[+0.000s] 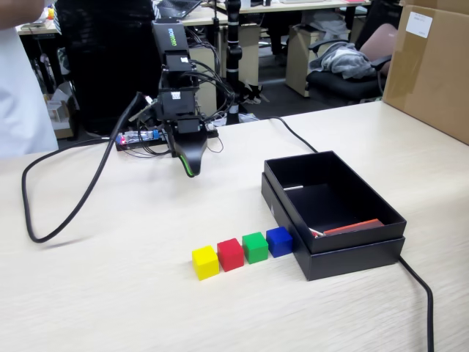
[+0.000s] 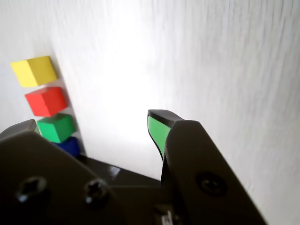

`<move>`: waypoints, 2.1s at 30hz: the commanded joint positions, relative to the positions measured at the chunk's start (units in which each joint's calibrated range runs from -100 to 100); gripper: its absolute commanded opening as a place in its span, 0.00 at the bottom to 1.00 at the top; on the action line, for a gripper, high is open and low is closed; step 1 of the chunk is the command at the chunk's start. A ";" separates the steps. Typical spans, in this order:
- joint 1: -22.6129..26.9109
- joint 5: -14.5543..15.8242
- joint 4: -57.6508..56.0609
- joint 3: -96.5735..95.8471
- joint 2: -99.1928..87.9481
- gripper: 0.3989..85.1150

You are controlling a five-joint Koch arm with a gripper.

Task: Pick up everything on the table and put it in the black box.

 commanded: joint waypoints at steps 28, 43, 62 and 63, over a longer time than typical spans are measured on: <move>-1.61 -4.40 -22.06 86.37 87.56 0.38; -0.34 -3.86 -26.82 75.58 54.97 0.03; 19.10 7.52 -29.93 88.91 75.97 0.04; 19.29 7.62 -29.93 90.72 79.64 0.04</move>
